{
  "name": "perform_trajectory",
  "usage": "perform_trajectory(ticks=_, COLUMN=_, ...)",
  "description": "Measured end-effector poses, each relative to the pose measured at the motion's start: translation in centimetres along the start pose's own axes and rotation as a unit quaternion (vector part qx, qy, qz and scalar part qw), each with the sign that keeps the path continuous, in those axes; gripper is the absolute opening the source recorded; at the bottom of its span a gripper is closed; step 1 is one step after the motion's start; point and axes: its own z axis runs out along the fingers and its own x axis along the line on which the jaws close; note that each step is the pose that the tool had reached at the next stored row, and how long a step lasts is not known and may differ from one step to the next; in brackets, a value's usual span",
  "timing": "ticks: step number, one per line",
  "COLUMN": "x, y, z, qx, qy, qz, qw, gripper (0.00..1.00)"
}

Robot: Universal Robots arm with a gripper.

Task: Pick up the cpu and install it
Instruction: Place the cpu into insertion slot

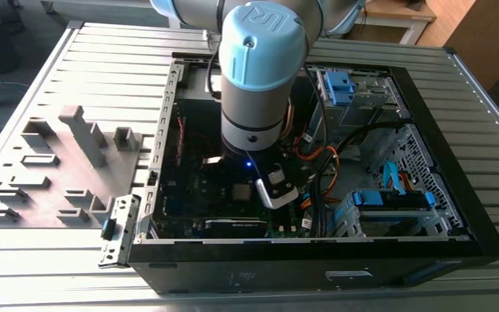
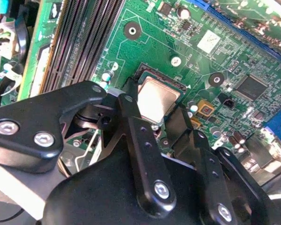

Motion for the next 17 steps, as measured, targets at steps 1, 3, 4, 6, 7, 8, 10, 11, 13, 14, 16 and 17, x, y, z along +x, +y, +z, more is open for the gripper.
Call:
perform_trajectory(ticks=1, x=-0.04, y=0.0, z=0.0, qx=0.0, qy=0.0, qz=0.0, qw=1.0, gripper=0.47)
perform_trajectory(ticks=3, x=-0.1, y=0.0, z=0.0, qx=0.0, qy=0.0, qz=0.0, qw=1.0, gripper=0.47)
perform_trajectory(ticks=4, x=-0.11, y=0.0, z=0.0, qx=0.0001, qy=0.0, qz=0.0, qw=1.0, gripper=0.47)
perform_trajectory(ticks=6, x=-0.13, y=0.01, z=0.02, qx=0.0002, qy=0.0001, qz=0.0, qw=1.0, gripper=0.47)
perform_trajectory(ticks=7, x=-0.14, y=0.0, z=0.04, qx=0.0002, qy=0.0001, qz=0.0, qw=1.0, gripper=0.47)
perform_trajectory(ticks=8, x=-0.14, y=0.0, z=0.05, qx=0.0002, qy=0.0001, qz=0.0, qw=1.0, gripper=0.47)
perform_trajectory(ticks=10, x=-0.14, y=0.0, z=0.07, qx=0.0001, qy=0.0, qz=0.0, qw=1.0, gripper=0.47)
perform_trajectory(ticks=11, x=-0.14, y=0.0, z=0.07, qx=0.0001, qy=0.0, qz=0.0, qw=1.0, gripper=0.47)
perform_trajectory(ticks=13, x=-0.14, y=0.0, z=0.07, qx=0.0001, qy=0.0, qz=0.0, qw=1.0, gripper=0.47)
perform_trajectory(ticks=14, x=-0.15, y=0.0, z=0.08, qx=0.0001, qy=0.0, qz=0.0, qw=1.0, gripper=0.47)
perform_trajectory(ticks=16, x=-0.2, y=0.0, z=0.09, qx=0.0001, qy=0.0001, qz=0.0, qw=1.0, gripper=0.47)
perform_trajectory(ticks=17, x=-0.2, y=0.0, z=0.09, qx=0.0001, qy=0.0, qz=0.0, qw=1.0, gripper=0.47)
